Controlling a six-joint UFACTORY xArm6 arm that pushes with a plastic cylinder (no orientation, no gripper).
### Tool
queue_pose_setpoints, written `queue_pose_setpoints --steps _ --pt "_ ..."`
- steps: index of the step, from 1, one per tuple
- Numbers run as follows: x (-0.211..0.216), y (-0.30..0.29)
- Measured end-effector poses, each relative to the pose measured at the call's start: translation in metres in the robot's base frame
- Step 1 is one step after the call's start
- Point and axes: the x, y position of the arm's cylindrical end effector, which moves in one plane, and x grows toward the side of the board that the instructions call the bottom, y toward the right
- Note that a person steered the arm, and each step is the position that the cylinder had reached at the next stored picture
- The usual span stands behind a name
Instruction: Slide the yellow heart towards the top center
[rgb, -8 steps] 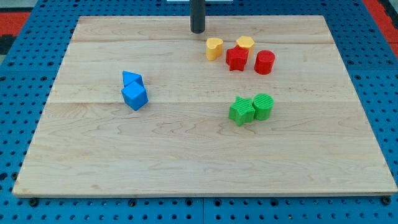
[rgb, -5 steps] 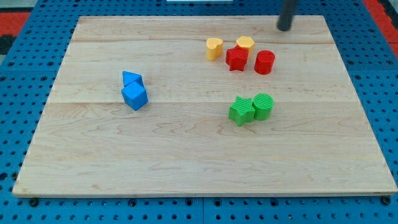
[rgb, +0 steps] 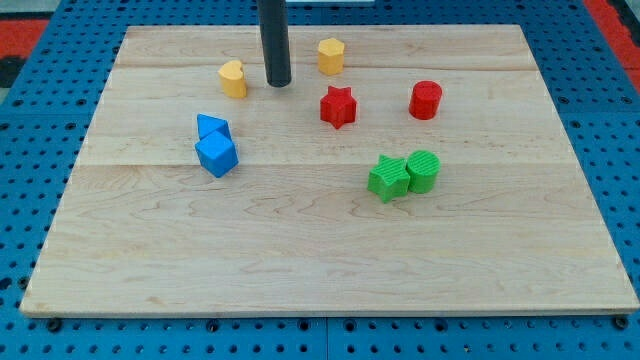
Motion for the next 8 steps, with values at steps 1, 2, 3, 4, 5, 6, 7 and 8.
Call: queue_pose_setpoints --steps 1,2,3,4,5,6,7,8 --pt "0.015 -0.089" --pt "0.012 -0.178" --pt "-0.042 -0.150" --pt "-0.067 -0.046" --pt "-0.061 -0.092" --pt "-0.020 -0.181" --pt "0.024 -0.167" --pt "-0.021 -0.063"
